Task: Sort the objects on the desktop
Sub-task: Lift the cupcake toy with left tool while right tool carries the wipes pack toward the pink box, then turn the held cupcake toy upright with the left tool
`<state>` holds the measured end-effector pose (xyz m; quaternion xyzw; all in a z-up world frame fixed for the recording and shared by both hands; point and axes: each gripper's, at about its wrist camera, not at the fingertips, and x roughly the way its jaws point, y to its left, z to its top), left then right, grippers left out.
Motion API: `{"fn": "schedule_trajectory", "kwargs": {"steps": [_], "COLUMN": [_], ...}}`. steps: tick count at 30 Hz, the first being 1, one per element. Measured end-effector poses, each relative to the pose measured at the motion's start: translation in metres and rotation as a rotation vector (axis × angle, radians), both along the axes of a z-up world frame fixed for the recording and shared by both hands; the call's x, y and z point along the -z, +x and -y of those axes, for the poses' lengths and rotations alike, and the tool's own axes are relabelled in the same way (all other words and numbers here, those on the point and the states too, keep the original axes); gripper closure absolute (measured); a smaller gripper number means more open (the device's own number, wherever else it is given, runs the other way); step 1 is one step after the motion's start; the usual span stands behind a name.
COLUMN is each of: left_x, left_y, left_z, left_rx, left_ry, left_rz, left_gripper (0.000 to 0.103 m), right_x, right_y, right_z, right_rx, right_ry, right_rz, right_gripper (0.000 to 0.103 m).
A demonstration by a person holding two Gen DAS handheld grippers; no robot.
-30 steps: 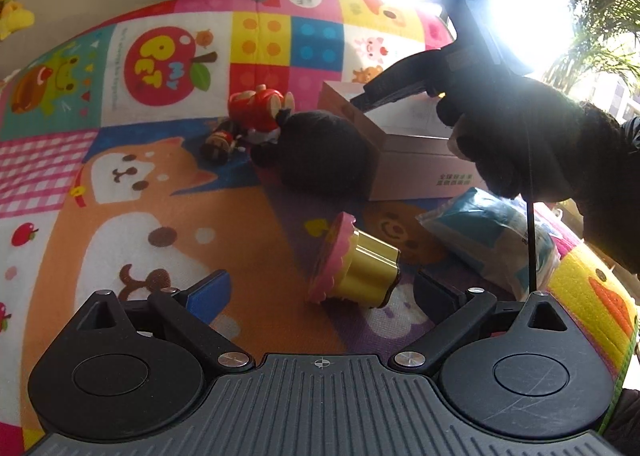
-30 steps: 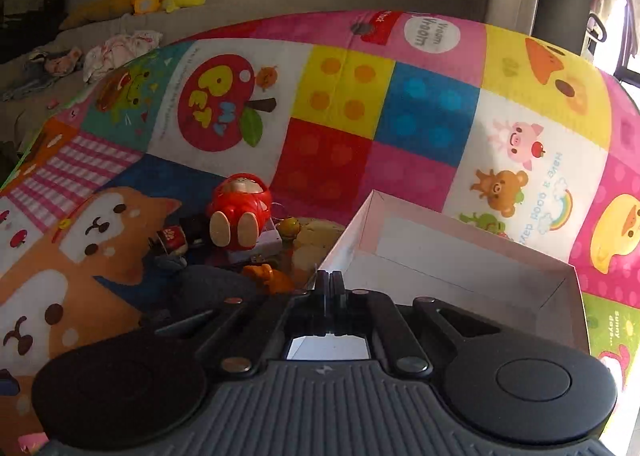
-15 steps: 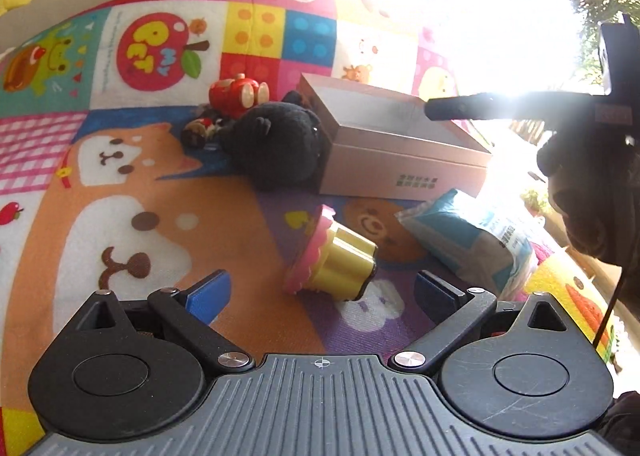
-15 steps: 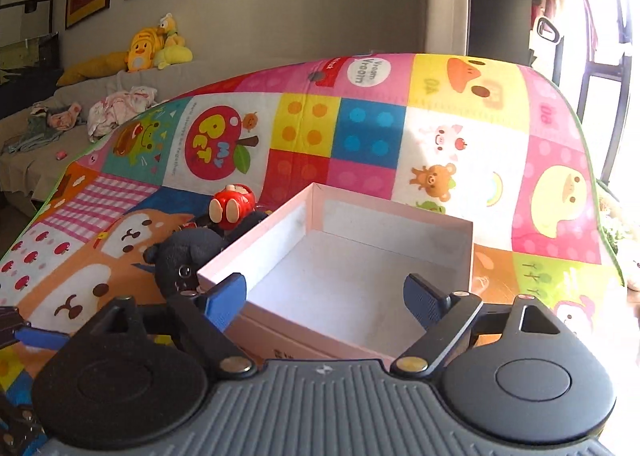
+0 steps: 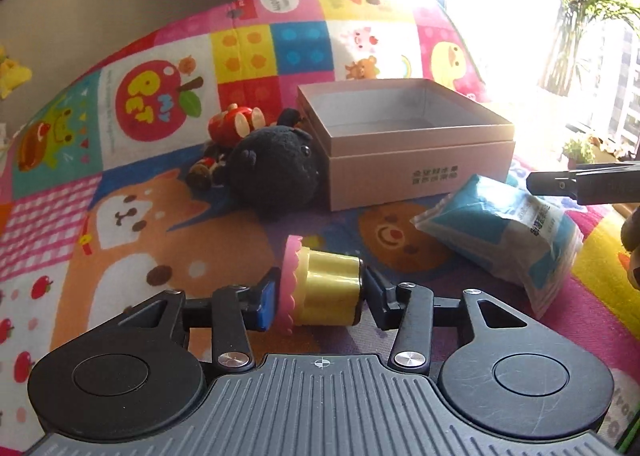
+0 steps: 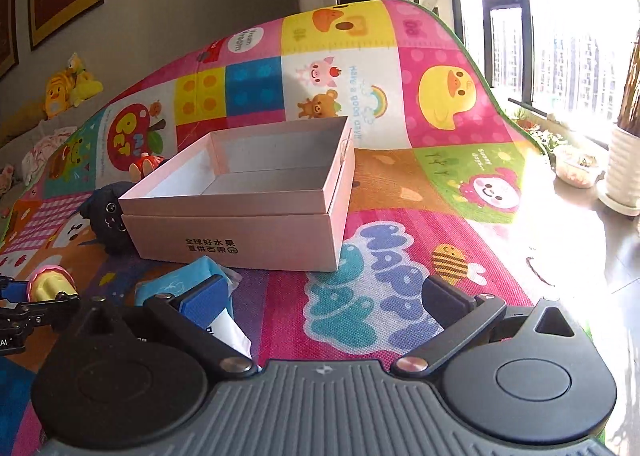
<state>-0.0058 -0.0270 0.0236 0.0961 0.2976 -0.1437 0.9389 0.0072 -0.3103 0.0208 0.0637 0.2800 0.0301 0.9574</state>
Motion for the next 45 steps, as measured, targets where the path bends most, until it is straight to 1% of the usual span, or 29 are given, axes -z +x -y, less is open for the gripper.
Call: {"fn": "schedule_trajectory", "kwargs": {"steps": [2, 4, 6, 8, 9, 10, 11, 12, 13, 15, 19, 22, 24, 25, 26, 27, 29, 32, 34, 37, 39, 43, 44, 45], "left_x": [-0.006, -0.009, -0.007, 0.001, 0.006, 0.01, 0.012, 0.013, 0.014, 0.011, 0.005, 0.0, -0.006, -0.009, -0.011, -0.013, -0.014, -0.009, -0.003, 0.005, 0.009, 0.016, 0.016, 0.015], "left_y": [0.003, 0.009, 0.015, 0.016, 0.015, 0.014, 0.012, 0.01, 0.008, 0.004, -0.001, -0.007, -0.009, -0.01, -0.011, -0.012, -0.01, -0.002, 0.002, 0.005, 0.006, 0.007, 0.007, 0.007], "left_z": [-0.002, -0.004, -0.002, 0.005, 0.009, 0.013, 0.016, 0.018, 0.021, 0.023, 0.026, 0.024, 0.018, 0.014, 0.01, 0.006, -0.001, -0.016, -0.022, -0.027, -0.029, -0.031, -0.031, -0.032], "left_rx": [-0.002, -0.002, 0.008, 0.025, 0.041, 0.062, 0.088, 0.102, 0.126, 0.155, 0.197, 0.216, 0.189, 0.159, 0.121, 0.083, 0.019, -0.059, -0.092, -0.124, -0.139, -0.148, -0.151, -0.154], "left_ry": [0.076, 0.17, 0.294, 0.423, 0.47, 0.492, 0.491, 0.482, 0.464, 0.409, 0.26, 0.151, 0.071, 0.044, 0.025, 0.015, -0.004, -0.057, -0.084, -0.117, -0.125, -0.132, -0.135, -0.139], "left_rz": [0.049, 0.092, 0.133, 0.179, 0.193, 0.194, 0.185, 0.185, 0.176, 0.162, 0.104, 0.077, 0.071, 0.082, 0.101, 0.118, 0.121, 0.069, 0.034, 0.003, -0.007, -0.037, -0.038, -0.034], "left_gripper": [0.056, 0.056, 0.056, 0.056, 0.056, 0.055, 0.052, 0.046, 0.046, 0.035, 0.031, 0.026, 0.016, 0.01, 0.007, 0.006, 0.006, 0.005, 0.004, 0.003, 0.003, 0.003, 0.003, 0.003], "right_x": [0.001, 0.002, 0.002, 0.002, 0.002, 0.002, 0.003, 0.003, 0.003, 0.004, 0.004, 0.004, 0.003, 0.002, 0.001, 0.0, -0.003, -0.007, -0.008, -0.014, -0.017, -0.011, -0.007, -0.005], "right_y": [0.0, -0.001, -0.001, -0.001, 0.0, 0.001, 0.001, 0.001, 0.001, 0.002, 0.003, 0.004, 0.003, 0.002, 0.001, 0.0, -0.001, -0.003, -0.005, -0.012, -0.012, -0.002, 0.001, 0.004], "right_z": [0.002, 0.003, 0.003, 0.003, 0.003, 0.003, 0.003, 0.003, 0.003, 0.002, 0.002, 0.0, -0.002, -0.004, -0.006, -0.008, -0.013, -0.026, -0.039, -0.063, -0.076, -0.095, -0.098, -0.1], "right_rx": [0.011, 0.018, 0.022, 0.026, 0.027, 0.027, 0.027, 0.027, 0.027, 0.027, 0.029, 0.026, 0.017, 0.005, -0.011, -0.028, -0.088, -0.208, -0.267, -0.348, -0.378, -0.371, -0.361, -0.363], "right_ry": [0.013, 0.017, 0.02, 0.02, 0.021, 0.021, 0.021, 0.021, 0.02, 0.02, 0.016, 0.009, -0.004, -0.011, -0.018, -0.02, 0.004, 0.072, 0.081, 0.034, 0.005, -0.043, -0.059, -0.07], "right_rz": [0.004, 0.007, 0.011, 0.009, 0.006, 0.003, 0.001, -0.001, -0.003, -0.008, -0.014, -0.014, -0.01, -0.008, -0.003, -0.003, -0.021, -0.072, -0.088, -0.066, -0.061, -0.09, -0.099, -0.113], "right_gripper": [0.0, 0.0, 0.0, 0.0, 0.0, 0.0, 0.0, 0.0, 0.0, 0.0, 0.0, 0.0, 0.0, 0.0, 0.0, 0.0, 0.0, 0.0, 0.0, 0.0, 0.0, 0.0, 0.005, 0.018]}}
